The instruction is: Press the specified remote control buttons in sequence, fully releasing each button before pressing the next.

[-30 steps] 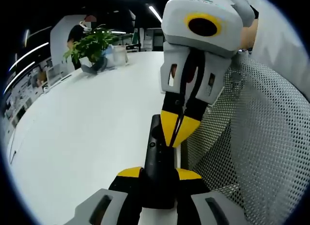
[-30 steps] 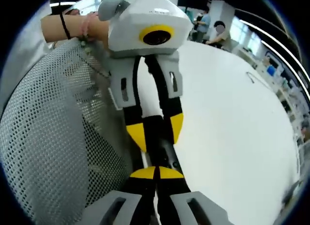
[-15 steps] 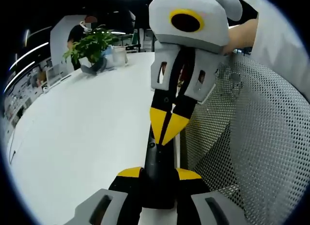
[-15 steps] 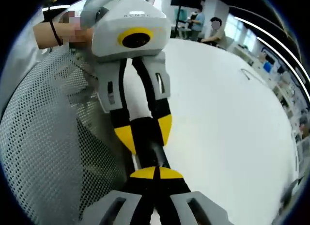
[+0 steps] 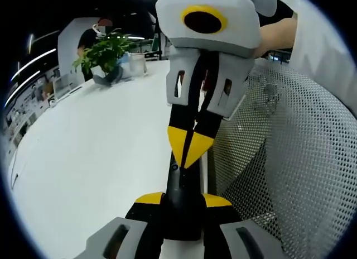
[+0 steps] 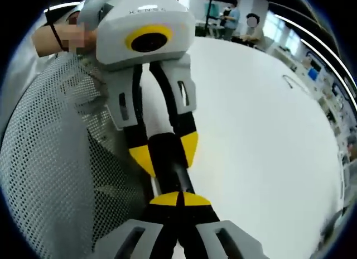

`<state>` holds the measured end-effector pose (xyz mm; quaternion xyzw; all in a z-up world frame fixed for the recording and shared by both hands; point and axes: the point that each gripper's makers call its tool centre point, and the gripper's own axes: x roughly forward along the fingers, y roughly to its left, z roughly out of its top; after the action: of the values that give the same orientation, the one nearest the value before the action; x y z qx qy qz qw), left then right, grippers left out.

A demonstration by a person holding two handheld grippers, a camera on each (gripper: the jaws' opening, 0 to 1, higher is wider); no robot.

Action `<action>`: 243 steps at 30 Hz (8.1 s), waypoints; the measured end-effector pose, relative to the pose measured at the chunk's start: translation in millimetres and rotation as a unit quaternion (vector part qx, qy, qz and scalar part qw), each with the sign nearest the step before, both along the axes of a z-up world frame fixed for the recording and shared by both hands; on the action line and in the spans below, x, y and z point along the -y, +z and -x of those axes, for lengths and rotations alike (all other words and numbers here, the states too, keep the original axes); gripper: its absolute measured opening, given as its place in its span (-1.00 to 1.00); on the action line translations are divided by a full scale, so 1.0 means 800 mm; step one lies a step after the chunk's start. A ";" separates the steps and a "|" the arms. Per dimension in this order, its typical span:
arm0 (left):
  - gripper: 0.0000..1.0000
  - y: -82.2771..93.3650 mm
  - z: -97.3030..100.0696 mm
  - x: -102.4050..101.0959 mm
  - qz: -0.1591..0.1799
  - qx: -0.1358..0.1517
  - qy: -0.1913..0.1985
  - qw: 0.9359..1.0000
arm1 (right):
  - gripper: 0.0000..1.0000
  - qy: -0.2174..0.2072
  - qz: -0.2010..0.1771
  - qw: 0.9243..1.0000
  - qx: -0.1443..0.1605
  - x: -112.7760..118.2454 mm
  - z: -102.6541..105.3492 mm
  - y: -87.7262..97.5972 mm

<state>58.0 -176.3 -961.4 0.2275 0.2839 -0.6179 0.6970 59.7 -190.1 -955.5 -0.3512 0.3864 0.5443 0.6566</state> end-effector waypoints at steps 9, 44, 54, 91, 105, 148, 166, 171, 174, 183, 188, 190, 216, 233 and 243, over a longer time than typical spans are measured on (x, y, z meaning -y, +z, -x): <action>-0.51 0.000 0.000 -0.001 -0.002 0.004 -0.002 1.000 | -1.00 0.037 0.023 0.999 0.026 -0.001 -0.002 -0.001; -0.51 -0.001 -0.001 -0.002 -0.003 0.005 -0.004 1.000 | -1.00 0.040 0.016 0.998 -0.049 -0.002 -0.003 0.000; -0.51 0.000 -0.002 0.000 -0.002 0.007 -0.005 1.000 | -1.00 -0.025 0.028 0.995 -0.094 -0.001 -0.014 -0.004; -0.51 0.000 -0.002 0.001 0.003 0.005 -0.006 1.000 | -1.00 -0.070 -0.042 0.995 -0.054 0.000 -0.016 -0.002; -0.51 0.000 -0.002 0.002 0.002 0.004 -0.006 1.000 | -1.00 -0.016 -0.026 0.999 -0.039 -0.007 0.001 0.004; -0.51 0.000 -0.001 0.004 -0.005 0.009 -0.008 1.000 | -1.00 0.087 0.022 0.995 0.039 -0.013 0.004 -0.001; -0.51 0.000 -0.001 0.003 -0.001 0.008 -0.009 1.000 | -1.00 0.012 -0.028 0.999 0.027 -0.016 0.006 0.003; -0.51 0.000 -0.001 0.002 -0.001 0.008 -0.009 1.000 | -1.00 0.029 -0.024 0.999 0.025 -0.020 0.008 0.002; -0.51 0.000 -0.001 0.002 -0.001 0.008 -0.009 1.000 | -1.00 0.023 -0.024 0.999 0.019 -0.020 0.007 0.002; -0.51 0.000 -0.001 0.003 -0.001 0.008 -0.009 1.000 | -1.00 0.010 -0.019 1.000 -0.001 -0.020 0.005 0.001; -0.51 0.000 0.000 0.003 -0.002 0.008 -0.008 1.000 | -1.00 -0.004 -0.015 1.000 -0.018 -0.020 0.003 0.001; -0.52 0.000 0.000 0.003 -0.002 0.008 -0.009 1.000 | -1.00 -0.004 -0.011 1.000 -0.020 -0.020 0.003 0.000; -0.52 0.001 -0.002 0.003 -0.005 0.009 -0.005 1.000 | -1.00 -0.011 0.000 1.000 -0.005 -0.020 -0.003 0.000; -0.52 0.001 -0.002 0.002 -0.004 0.007 -0.003 1.000 | -0.99 0.053 -0.014 0.998 0.006 -0.026 0.006 0.002; -0.51 0.001 -0.003 0.002 0.002 0.009 0.003 1.000 | -1.00 0.133 0.010 0.989 0.062 -0.026 0.004 0.000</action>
<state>60.2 -178.0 -960.5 0.2306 0.2772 -0.6146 0.7016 56.1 -169.3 -955.9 -0.4388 0.3005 0.6000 0.5976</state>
